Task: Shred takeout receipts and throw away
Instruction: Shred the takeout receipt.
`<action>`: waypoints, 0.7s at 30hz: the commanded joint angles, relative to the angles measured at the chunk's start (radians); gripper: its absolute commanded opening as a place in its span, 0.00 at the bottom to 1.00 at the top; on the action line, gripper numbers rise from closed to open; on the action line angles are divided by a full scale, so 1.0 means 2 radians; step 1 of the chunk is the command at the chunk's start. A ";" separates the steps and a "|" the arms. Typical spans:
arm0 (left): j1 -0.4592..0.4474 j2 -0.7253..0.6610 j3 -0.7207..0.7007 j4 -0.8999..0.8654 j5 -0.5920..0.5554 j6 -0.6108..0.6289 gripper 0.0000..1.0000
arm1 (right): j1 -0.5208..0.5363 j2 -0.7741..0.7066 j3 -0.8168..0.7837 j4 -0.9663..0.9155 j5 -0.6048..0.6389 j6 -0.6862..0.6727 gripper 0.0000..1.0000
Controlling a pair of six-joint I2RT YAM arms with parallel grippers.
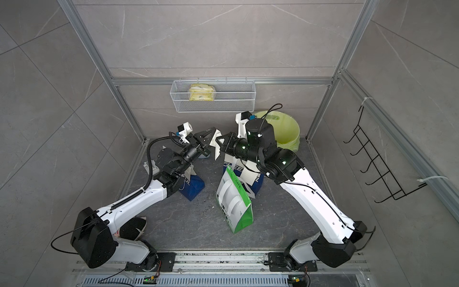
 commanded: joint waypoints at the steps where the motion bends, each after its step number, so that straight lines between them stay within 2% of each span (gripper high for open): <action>1: -0.003 0.001 0.013 0.042 0.008 -0.010 0.04 | -0.011 -0.024 -0.026 0.049 -0.034 -0.031 0.00; 7: -0.002 -0.005 0.005 0.036 -0.005 0.008 0.02 | -0.023 -0.088 -0.081 0.071 -0.028 -0.103 0.00; 13: -0.002 -0.001 0.009 0.036 -0.008 0.000 0.00 | -0.024 -0.161 -0.196 0.237 -0.046 -0.124 0.00; 18: -0.003 0.014 0.029 0.055 0.015 -0.023 0.00 | -0.026 -0.146 -0.207 0.284 -0.070 -0.123 0.00; 21: -0.004 0.021 0.039 0.068 0.026 -0.037 0.00 | -0.031 -0.130 -0.197 0.283 -0.059 -0.123 0.00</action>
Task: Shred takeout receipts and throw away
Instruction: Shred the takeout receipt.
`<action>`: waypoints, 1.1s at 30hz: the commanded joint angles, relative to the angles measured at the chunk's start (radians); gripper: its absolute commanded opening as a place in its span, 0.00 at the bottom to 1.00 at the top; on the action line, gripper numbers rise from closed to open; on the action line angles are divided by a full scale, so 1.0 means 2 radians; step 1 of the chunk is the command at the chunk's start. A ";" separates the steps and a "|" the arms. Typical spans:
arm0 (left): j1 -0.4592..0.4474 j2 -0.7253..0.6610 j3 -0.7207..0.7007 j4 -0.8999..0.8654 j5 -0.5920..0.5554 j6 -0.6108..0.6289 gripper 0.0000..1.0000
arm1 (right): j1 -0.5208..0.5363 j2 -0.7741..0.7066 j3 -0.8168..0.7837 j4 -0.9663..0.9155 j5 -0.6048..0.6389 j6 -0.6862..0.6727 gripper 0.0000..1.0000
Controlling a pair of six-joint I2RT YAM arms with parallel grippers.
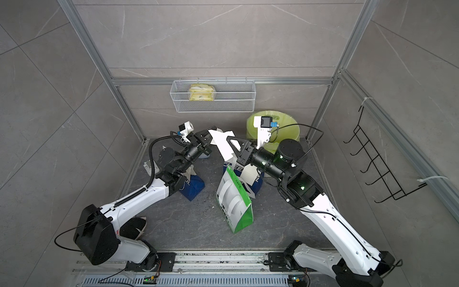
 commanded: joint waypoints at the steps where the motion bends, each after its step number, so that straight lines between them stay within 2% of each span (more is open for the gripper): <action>1: -0.005 0.003 0.029 0.050 0.021 -0.025 0.00 | -0.007 0.021 0.004 0.033 0.003 -0.006 0.00; 5: -0.011 0.001 0.033 0.055 0.020 -0.032 0.00 | -0.018 0.050 0.018 0.038 0.005 0.023 0.00; 8: -0.013 0.000 0.036 0.055 0.021 -0.033 0.00 | -0.022 0.066 0.028 0.037 -0.002 0.041 0.04; 17: -0.019 0.003 0.040 0.061 0.018 -0.043 0.00 | -0.022 0.068 0.022 0.026 0.033 0.053 0.10; 26: -0.028 0.013 0.047 0.068 0.015 -0.053 0.00 | -0.022 0.078 0.018 0.040 0.011 0.066 0.29; 33: -0.034 0.020 0.056 0.076 0.012 -0.054 0.00 | -0.022 0.080 0.013 0.038 -0.010 0.067 0.34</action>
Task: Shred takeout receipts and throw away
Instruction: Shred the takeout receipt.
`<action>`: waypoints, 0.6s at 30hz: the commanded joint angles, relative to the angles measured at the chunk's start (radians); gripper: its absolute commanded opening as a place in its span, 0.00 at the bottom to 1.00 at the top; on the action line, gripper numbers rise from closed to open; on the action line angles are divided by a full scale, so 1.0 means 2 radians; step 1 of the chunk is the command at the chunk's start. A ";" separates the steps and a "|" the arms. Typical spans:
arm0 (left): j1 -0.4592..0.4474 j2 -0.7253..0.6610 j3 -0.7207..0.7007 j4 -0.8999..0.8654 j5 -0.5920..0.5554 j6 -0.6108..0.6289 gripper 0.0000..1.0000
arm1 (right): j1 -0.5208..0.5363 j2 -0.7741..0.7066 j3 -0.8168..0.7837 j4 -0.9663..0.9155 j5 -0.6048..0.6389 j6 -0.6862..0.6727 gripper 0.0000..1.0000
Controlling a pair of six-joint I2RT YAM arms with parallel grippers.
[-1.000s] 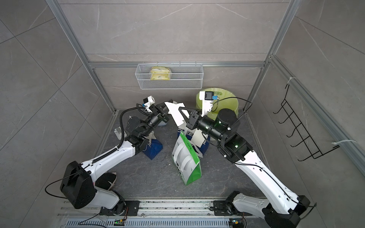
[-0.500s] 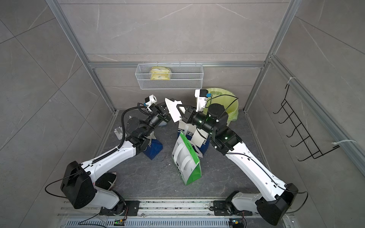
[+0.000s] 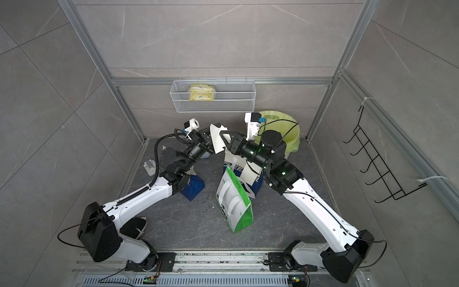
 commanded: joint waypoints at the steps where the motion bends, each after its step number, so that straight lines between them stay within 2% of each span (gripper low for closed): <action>1: -0.006 0.008 0.026 0.043 0.004 -0.023 0.00 | -0.001 0.002 0.000 0.018 -0.019 0.006 0.36; 6: -0.012 0.014 0.029 0.047 -0.001 -0.031 0.00 | -0.001 -0.001 -0.003 0.027 -0.020 0.006 0.45; 14: -0.020 0.019 0.040 0.056 -0.001 -0.041 0.00 | -0.001 0.001 -0.003 0.008 -0.008 -0.017 0.48; 18: -0.020 0.014 0.040 0.055 -0.001 -0.040 0.00 | -0.001 -0.001 0.000 -0.019 0.007 -0.046 0.53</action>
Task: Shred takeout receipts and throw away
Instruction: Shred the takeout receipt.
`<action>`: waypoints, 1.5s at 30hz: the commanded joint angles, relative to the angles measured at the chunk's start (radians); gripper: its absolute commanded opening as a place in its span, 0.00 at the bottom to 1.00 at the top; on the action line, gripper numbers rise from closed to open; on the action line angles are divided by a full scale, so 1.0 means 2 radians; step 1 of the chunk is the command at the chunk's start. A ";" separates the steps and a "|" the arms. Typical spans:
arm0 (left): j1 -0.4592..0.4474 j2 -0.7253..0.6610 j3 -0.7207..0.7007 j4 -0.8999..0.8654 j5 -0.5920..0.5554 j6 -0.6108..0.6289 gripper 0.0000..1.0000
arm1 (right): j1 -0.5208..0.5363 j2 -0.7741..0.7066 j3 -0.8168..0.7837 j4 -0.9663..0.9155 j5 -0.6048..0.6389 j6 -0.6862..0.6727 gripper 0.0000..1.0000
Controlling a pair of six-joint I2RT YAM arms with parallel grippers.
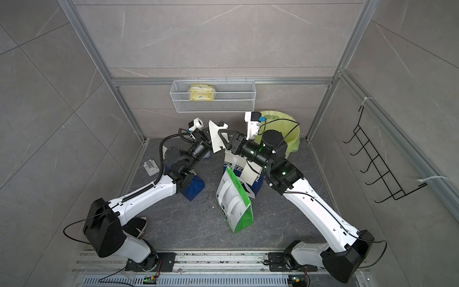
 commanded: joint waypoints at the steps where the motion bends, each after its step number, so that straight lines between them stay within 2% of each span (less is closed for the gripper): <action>1: -0.009 -0.011 0.023 0.038 0.010 -0.007 0.00 | 0.000 -0.002 -0.001 -0.029 0.012 -0.034 0.55; 10: -0.011 -0.016 0.020 0.039 0.010 -0.015 0.00 | -0.003 -0.001 -0.004 -0.029 0.003 -0.046 0.57; 12: -0.012 -0.018 0.021 0.043 0.010 -0.019 0.00 | -0.004 -0.003 -0.005 -0.024 -0.004 -0.044 0.64; 15: -0.013 -0.022 0.021 0.043 0.010 -0.018 0.00 | -0.005 -0.003 -0.005 -0.026 -0.006 -0.043 0.70; 24: -0.027 -0.017 0.035 0.032 0.022 -0.017 0.00 | -0.006 0.000 0.003 -0.043 -0.007 -0.049 0.77; 28: -0.028 -0.009 0.033 0.065 0.009 -0.030 0.00 | -0.006 0.000 0.007 -0.057 -0.002 -0.053 0.79; 32: -0.028 -0.013 0.031 0.049 0.014 -0.023 0.00 | -0.006 -0.001 0.011 -0.071 -0.001 -0.056 0.78; 37: -0.028 -0.018 0.025 0.050 0.010 -0.010 0.00 | -0.006 -0.007 0.011 -0.083 0.012 -0.061 0.69; 45: -0.027 -0.031 0.011 0.026 0.005 0.031 0.00 | -0.006 -0.015 0.008 -0.084 0.011 -0.053 0.27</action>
